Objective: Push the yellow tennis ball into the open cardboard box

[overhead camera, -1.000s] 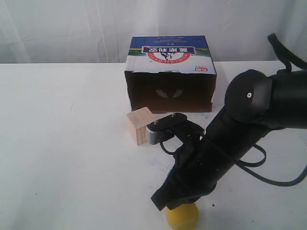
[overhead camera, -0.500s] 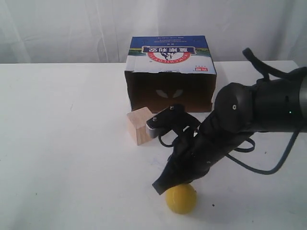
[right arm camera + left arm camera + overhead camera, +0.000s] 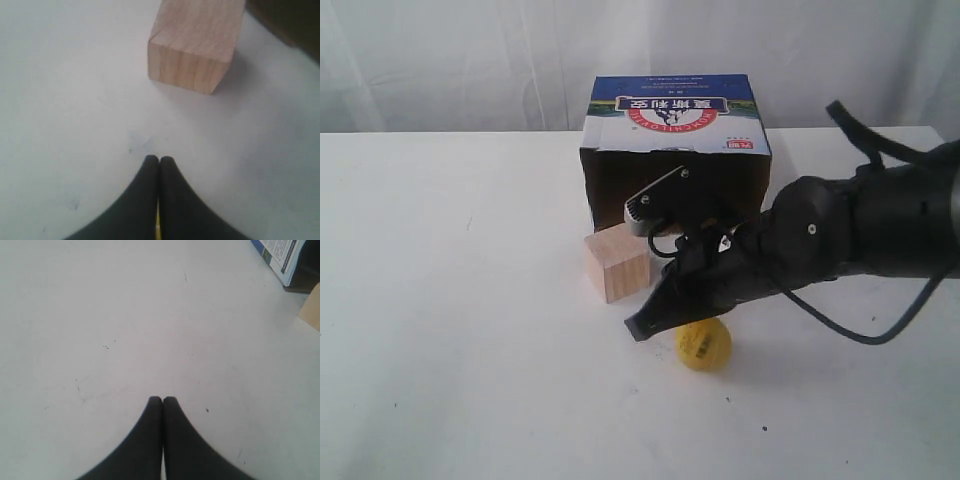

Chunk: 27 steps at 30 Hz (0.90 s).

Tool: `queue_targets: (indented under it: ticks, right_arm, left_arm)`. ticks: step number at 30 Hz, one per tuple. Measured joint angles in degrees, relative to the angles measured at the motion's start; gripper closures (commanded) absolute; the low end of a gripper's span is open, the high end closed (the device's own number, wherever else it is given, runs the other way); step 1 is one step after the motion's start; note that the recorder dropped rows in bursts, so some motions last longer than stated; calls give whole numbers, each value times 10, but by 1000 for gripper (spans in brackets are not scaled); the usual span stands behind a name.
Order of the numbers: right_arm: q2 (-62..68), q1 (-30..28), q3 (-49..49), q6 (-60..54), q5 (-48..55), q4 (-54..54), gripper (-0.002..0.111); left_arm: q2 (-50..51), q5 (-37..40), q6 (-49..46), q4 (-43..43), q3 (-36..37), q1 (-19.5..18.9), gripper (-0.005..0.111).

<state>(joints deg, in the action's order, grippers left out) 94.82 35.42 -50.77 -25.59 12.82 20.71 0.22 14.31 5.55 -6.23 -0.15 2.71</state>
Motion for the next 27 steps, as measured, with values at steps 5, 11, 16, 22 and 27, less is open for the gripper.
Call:
queue_targets:
  ticks: [5, 11, 16, 22, 27]
  right_arm:
    - [89, 0, 0, 6, -122, 0, 108]
    - [127, -50, -5, 5, -202, 7, 108]
    - [127, -56, -5, 5, -207, 14, 108]
    - [115, -56, 0, 5, -237, 14, 108]
    - [76, -56, 0, 4, -324, 14, 108]
  left_arm:
    - [0, 0, 0, 0, 0, 0, 107]
    - [0, 0, 0, 0, 0, 0, 107]
    - [0, 0, 0, 0, 0, 0, 107]
    - [0, 0, 0, 0, 0, 0, 107]
    - [0, 0, 0, 0, 0, 0, 107]
